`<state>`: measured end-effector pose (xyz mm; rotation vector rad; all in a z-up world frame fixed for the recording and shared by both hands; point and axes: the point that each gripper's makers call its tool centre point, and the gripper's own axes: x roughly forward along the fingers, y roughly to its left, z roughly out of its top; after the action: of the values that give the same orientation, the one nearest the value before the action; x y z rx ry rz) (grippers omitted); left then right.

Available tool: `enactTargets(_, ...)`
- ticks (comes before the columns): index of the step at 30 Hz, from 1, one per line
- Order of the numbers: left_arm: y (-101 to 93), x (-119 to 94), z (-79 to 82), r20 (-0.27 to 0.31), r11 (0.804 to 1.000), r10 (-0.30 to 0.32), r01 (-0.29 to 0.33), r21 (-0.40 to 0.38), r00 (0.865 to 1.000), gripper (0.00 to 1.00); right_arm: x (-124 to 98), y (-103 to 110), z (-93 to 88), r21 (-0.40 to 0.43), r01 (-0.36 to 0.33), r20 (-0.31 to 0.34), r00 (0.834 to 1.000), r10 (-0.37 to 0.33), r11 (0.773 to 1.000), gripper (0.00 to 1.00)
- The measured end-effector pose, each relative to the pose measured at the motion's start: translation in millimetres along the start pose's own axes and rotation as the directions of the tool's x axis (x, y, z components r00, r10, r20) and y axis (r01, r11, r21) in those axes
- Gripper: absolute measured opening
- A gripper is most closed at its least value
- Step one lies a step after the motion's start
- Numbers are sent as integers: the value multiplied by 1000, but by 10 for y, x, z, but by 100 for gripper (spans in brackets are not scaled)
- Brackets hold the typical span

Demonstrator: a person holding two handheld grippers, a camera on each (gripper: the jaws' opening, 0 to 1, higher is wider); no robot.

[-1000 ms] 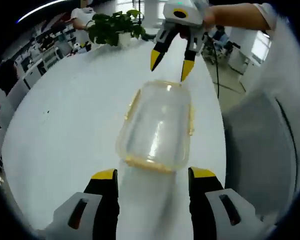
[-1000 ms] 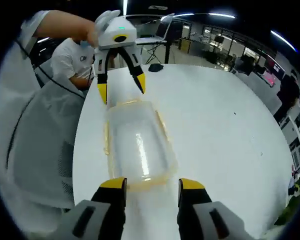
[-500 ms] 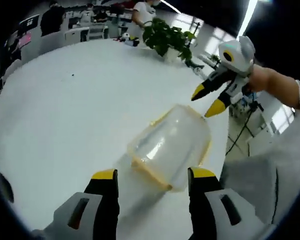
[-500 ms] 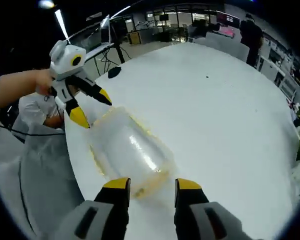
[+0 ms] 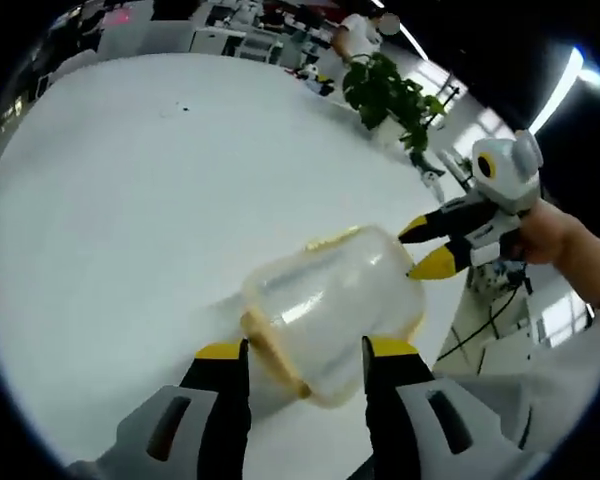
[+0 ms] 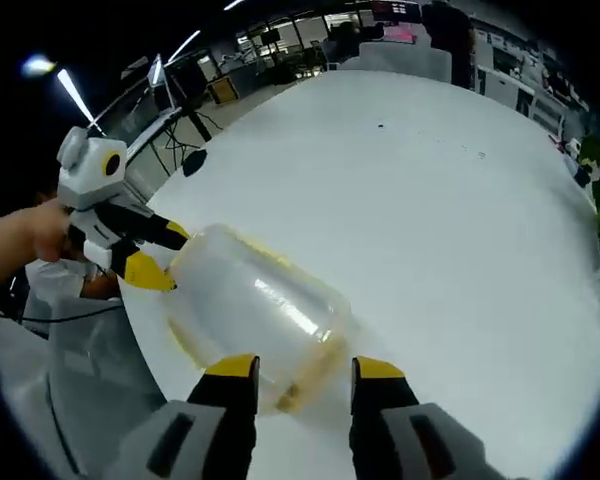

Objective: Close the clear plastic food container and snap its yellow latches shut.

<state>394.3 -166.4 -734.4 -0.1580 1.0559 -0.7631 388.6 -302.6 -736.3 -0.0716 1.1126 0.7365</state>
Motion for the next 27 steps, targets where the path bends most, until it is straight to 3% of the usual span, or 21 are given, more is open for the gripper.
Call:
enactTargets(1, 23, -3, -2, -5, 1000, 14, -14, -18, 1000, 40, 1, 50, -2, -7, -28, -2, 1000, 28, 1000, 31)
enactTargets(4, 73, -1, 14, -5, 1000, 29, -29, -8, 1000, 33, -18, 24, 1, 1, -9, -11, 1000, 9, 1000, 31)
enactTargets(13, 52, 0, 5, -32, 998, 61, -62, -26, 998, 31, -5, 54, -13, 30, 7, -24, 1000, -6, 1000, 29)
enactTargets(16, 51, 12, -1, -41, 997, 59, -61, -36, 997, 29, 15, 59, -12, 39, 15, -22, 1000, -14, 999, 29)
enactTargets(17, 25, 29, -2, -34, 993, 64, -67, -98, 997, 29, 23, 90, 2, 35, -4, -17, 1000, 5, 999, 28)
enactTargets(18, -22, 79, 41, -20, 996, 26, -28, -83, 999, 29, 87, 87, -9, 90, 13, -14, 1000, -12, 996, 28)
enactTargets(19, 17, 31, 17, -35, 996, 59, -61, -63, 998, 29, 130, 62, -15, 19, 13, -32, 999, -12, 1000, 28)
enactTargets(20, 9, 22, 36, -37, 997, 62, -63, -38, 997, 29, 100, 72, 4, 22, 13, -32, 999, -12, 1000, 28)
enactTargets(27, 30, 56, -6, -38, 995, 64, -67, -75, 997, 31, 76, 64, -25, 28, 11, -25, 1000, -11, 1000, 28)
